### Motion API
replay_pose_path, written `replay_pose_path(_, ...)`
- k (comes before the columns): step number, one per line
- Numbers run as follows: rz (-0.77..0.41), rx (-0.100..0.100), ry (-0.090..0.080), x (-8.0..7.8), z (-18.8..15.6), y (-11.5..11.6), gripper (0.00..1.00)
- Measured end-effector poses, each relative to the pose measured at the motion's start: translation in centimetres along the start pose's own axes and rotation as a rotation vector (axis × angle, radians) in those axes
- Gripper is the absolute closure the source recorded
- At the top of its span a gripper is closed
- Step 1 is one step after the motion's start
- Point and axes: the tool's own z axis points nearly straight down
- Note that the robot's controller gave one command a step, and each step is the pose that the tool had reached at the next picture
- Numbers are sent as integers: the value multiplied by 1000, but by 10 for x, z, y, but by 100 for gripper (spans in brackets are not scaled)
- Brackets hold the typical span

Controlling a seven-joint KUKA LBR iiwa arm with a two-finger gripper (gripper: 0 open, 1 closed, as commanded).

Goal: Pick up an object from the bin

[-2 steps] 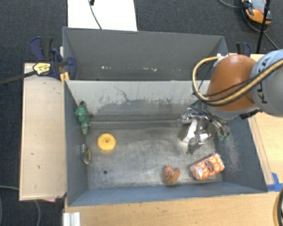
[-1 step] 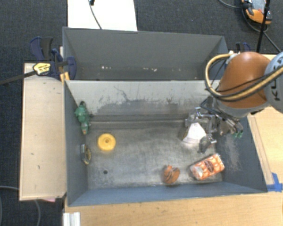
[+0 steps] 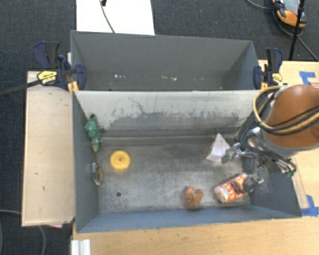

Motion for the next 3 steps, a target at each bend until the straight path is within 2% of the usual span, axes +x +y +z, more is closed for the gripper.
replay_pose_path(1, -49, -1, 2, 10, 45, -11, 0)
replay_pose_path(2, -184, -1, 2, 8, 42, -2, 100)
replay_pose_path(3, -184, -1, 2, 8, 42, -2, 100)
